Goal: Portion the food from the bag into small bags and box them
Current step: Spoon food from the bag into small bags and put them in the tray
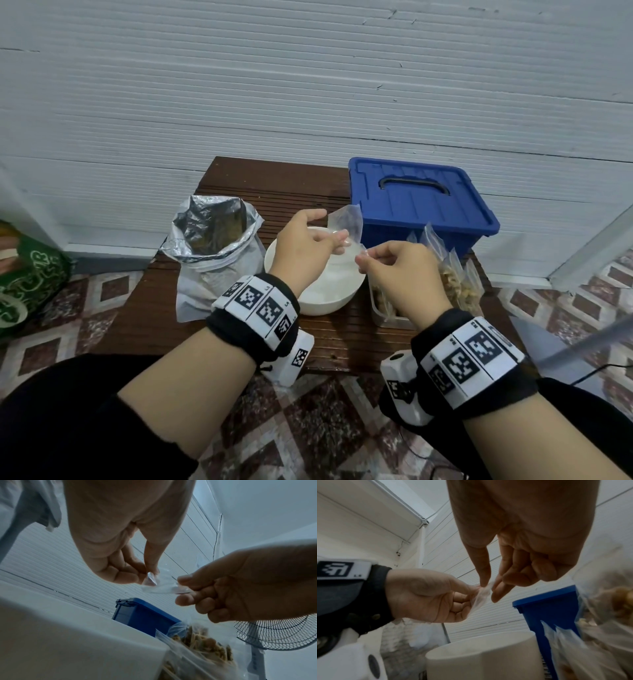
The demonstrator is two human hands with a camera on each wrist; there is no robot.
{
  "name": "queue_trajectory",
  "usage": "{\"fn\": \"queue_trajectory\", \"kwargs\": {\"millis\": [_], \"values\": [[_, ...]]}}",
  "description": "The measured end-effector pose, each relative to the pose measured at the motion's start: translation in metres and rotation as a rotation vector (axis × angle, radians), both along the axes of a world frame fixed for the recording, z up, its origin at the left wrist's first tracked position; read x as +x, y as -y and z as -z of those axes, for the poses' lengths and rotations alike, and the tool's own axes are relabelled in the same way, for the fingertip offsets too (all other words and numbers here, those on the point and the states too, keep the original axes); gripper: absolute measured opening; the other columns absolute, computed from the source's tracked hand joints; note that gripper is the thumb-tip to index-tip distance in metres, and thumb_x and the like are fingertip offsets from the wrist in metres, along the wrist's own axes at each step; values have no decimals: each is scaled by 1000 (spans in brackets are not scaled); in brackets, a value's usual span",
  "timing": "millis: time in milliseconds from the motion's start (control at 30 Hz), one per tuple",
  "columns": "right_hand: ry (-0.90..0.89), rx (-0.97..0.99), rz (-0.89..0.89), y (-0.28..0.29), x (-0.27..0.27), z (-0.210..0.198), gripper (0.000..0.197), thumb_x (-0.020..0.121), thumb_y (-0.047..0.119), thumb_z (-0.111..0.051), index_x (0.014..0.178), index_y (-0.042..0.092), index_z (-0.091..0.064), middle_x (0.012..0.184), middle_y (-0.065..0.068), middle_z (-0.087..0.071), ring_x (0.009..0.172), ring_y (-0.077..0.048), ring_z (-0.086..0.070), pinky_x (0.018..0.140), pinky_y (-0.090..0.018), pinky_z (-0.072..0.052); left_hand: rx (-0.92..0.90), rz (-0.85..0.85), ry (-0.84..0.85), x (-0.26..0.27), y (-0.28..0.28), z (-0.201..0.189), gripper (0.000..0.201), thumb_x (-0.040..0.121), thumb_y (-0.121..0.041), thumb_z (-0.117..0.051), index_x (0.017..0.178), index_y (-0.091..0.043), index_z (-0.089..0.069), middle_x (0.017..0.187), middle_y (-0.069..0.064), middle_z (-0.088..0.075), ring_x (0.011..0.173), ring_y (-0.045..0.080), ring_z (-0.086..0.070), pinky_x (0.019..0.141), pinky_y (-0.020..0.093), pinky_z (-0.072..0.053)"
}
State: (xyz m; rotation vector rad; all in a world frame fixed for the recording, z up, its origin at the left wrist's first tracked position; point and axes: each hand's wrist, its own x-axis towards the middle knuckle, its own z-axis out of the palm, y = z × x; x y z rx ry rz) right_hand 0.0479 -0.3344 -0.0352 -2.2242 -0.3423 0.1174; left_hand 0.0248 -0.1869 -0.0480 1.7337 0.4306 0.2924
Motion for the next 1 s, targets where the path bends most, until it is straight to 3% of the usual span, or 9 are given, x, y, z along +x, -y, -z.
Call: {"fn": "queue_trajectory", "kwargs": {"millis": [133,200,333,433,533,633,700,833,1000], "values": [[-84,190,51,0,0,-1,10,89,18,-64,81,20,-68,74,3,-71,80,-10,-66,80,-26,-51,-15,-3,-9,-1,1,2,51,88,-23,-68,133,-18,-45,79,-5,-73,77,1,-70,84,29,-54],[-76,190,58,2,3,-3,9,90,19,-63,84,17,-69,76,1,-71,81,-11,-66,77,-23,-50,7,10,-27,-1,1,1,60,86,-28,-70,137,-19,-40,85,-6,-73,89,5,-69,91,34,-51],[-5,91,29,7,7,-5,11,93,21,-58,94,18,-68,84,6,-68,82,-7,-62,61,-6,-39,128,42,-45,0,0,0,87,80,-39,-75,148,-23,-23,140,-3,-46,125,13,-47,103,33,-40],[92,6,15,9,5,-9,16,94,17,-55,104,18,-68,89,9,-64,83,-3,-56,60,-1,-36,339,121,75,-3,-1,-2,96,74,-44,-78,150,-30,-20,157,-7,-21,143,14,-21,117,39,-23],[150,22,38,10,4,-11,21,93,14,-57,114,18,-61,79,8,-61,71,0,-53,60,1,-36,647,333,213,-7,-5,-5,106,61,-58,-80,147,-40,-21,158,-17,-15,146,9,-8,118,39,-10],[123,114,30,12,5,-13,26,90,14,-62,113,21,-53,71,4,-60,65,0,-54,58,-2,-37,914,490,239,-5,-8,0,107,55,-66,-79,146,-41,-27,153,-21,-27,145,5,-11,117,37,-2],[88,152,11,13,5,-15,29,89,14,-63,113,24,-49,72,1,-61,64,-1,-54,56,-1,-38,943,494,234,-5,-10,3,97,59,-62,-79,143,-39,-36,146,-20,-39,143,4,-18,115,33,-1],[53,189,5,15,6,-14,33,88,14,-65,115,24,-49,75,-5,-63,67,-6,-57,57,-1,-39,925,473,281,-7,-13,3,82,62,-59,-78,135,-39,-48,129,-20,-56,135,6,-35,111,37,-17],[22,243,-18,13,3,-16,31,88,19,-65,115,24,-50,74,-3,-64,64,-1,-57,57,-3,-40,842,474,257,-7,-9,0,73,59,-61,-80,124,-38,-56,116,-19,-56,121,4,-44,107,36,-22]]}}
